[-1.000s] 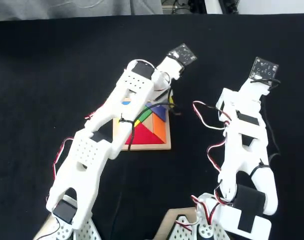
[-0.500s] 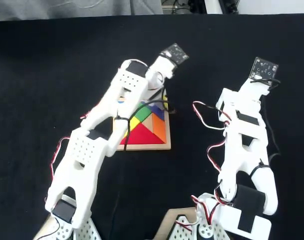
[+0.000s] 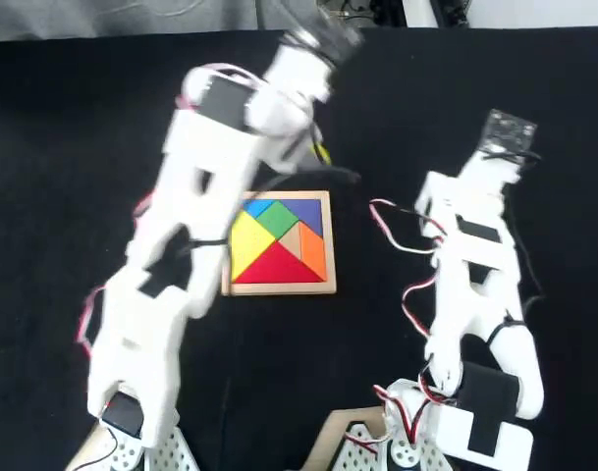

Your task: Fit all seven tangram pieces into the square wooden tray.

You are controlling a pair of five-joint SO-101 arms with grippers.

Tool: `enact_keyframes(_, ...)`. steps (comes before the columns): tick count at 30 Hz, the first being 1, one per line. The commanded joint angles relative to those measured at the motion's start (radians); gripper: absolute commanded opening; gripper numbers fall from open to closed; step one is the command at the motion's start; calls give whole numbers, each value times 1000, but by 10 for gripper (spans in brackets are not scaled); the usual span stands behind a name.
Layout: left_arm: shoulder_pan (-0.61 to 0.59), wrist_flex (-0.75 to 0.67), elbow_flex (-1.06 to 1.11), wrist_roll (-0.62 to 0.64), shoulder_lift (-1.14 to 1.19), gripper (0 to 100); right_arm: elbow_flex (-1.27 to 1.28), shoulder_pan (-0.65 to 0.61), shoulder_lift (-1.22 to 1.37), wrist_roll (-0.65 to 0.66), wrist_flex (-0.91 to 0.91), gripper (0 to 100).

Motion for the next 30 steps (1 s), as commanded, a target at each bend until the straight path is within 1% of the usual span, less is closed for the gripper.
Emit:
enact_keyframes(1, -174, 23, 18, 110, -245, 241, -19, -114, 5, 155, -18, 15)
enact_keyframes(3, -234, 23, 133, 118, -328, 231, -7, -150, 5, 203, -18, 15)
enact_keyframes(7, -338, 20, 380, 115, -548, 173, 5, -186, 5, 215, -18, 15)
enact_keyframes(11, -415, 18, 610, 112, -727, 19, 1, -201, 19, 221, -12, 14)
enact_keyframes(13, -447, 17, 730, 112, -799, 51, -22, -209, 61, 221, -6, 12)
enact_keyframes(15, -476, -9, 862, 112, -853, 27, -85, -230, 122, 230, 52, 12)
enact_keyframes(18, -526, -114, 1104, 112, -921, 30, -234, -261, 239, 281, 204, 11)
enact_keyframes(21, -581, -298, 1357, 118, -985, 29, -374, -262, 337, 284, 315, 11)
enact_keyframes(24, -608, -442, 1566, 127, -1074, 29, -443, -267, 389, 284, 354, 11)
enact_keyframes(26, -613, -509, 1681, 173, -1140, 29, -460, -296, 406, 290, 362, 11)
enact_keyframes(28, -604, -563, 1793, 226, -1206, 29, -469, -324, 421, 304, 364, 11)
enact_keyframes(30, -564, -634, 1906, 253, -1269, 29, -470, -331, 430, 344, 365, 11)
